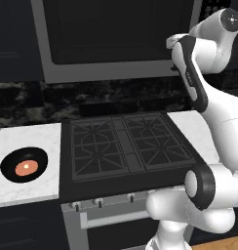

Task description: Open the microwave, place the bowl with waffle inside the microwave, then close the microwave door and turn it on.

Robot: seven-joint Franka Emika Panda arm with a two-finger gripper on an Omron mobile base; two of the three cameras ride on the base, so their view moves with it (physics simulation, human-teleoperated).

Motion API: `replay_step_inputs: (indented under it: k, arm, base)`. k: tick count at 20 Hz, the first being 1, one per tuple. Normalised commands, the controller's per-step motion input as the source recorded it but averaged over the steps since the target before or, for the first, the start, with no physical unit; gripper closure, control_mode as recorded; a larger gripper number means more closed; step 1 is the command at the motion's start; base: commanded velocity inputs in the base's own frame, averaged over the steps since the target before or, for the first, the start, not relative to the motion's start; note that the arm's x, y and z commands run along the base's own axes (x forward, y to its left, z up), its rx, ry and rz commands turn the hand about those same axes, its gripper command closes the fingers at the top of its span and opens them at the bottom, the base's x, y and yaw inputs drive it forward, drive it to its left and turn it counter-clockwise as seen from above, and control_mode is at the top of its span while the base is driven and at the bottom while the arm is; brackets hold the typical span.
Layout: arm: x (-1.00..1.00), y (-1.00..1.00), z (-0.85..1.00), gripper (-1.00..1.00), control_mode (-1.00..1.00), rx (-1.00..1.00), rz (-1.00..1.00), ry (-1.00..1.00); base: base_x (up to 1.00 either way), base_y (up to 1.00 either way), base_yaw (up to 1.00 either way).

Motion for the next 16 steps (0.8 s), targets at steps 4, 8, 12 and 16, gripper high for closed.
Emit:
replay_step_inputs:
  k: [4,8,12,16]
  arm:
    - [0.47,0.0,-0.19,-1.0,-1.0,0.0,0.0,0.0]
    - [0.46,0.0,-0.18,-1.0,-1.0,0.0,0.0,0.0]
    - [0.46,0.0,-0.16,-1.0,-1.0,0.0,0.0,0.0]
    - [0.38,0.0,-0.14,-1.0,-1.0,0.01,0.0,0.0]
  base:
    - [0.0,0.0,0.0]
    - [0.0,0.0,0.0]
    - [0.0,0.0,0.0]
    - [0.0,0.0,0.0]
